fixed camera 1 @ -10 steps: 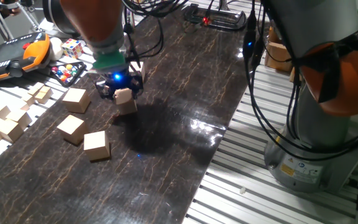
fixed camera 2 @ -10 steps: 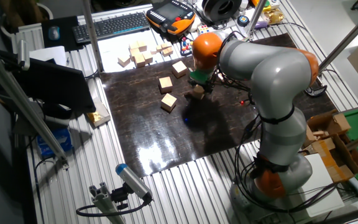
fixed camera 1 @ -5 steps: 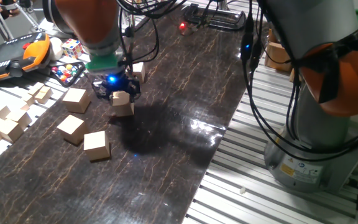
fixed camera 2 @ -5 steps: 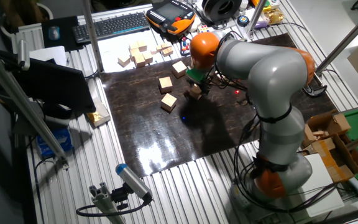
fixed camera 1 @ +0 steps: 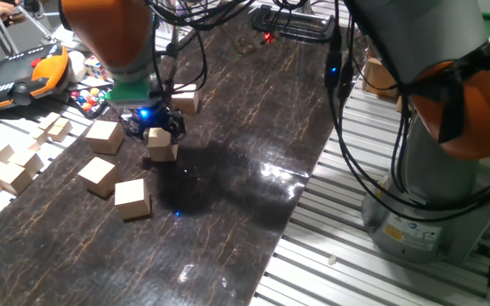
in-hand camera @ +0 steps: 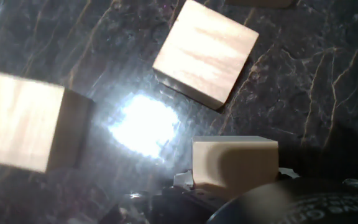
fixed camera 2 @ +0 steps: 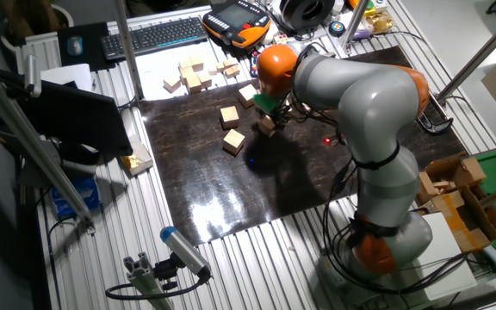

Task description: Stack the blocks into a pyramid shape

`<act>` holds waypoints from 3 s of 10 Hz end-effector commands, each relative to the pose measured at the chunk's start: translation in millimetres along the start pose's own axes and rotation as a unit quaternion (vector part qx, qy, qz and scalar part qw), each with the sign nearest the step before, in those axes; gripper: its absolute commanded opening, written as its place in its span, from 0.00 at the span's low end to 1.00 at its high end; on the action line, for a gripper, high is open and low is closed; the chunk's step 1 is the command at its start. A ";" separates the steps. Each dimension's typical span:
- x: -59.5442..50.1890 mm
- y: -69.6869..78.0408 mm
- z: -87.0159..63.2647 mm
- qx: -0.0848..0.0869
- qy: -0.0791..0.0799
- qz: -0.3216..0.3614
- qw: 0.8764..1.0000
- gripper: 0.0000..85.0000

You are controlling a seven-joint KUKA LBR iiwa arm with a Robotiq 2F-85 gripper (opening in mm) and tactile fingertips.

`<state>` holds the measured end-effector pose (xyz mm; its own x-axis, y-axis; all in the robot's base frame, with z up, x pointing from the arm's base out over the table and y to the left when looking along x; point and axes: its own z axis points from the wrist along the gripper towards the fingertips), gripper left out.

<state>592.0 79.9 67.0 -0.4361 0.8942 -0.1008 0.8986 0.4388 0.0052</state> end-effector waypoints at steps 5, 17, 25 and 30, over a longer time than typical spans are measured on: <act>-6.7 13.6 -3.7 0.003 0.011 0.073 0.997 0.01; -21.6 37.0 2.4 0.013 0.009 0.147 0.989 0.01; -28.7 38.7 6.4 0.016 0.010 0.150 0.988 0.01; -28.7 38.7 6.4 0.013 0.003 0.120 0.993 0.01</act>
<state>639.7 70.7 64.1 -0.2100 0.9736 -0.0897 0.9775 0.2109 0.0011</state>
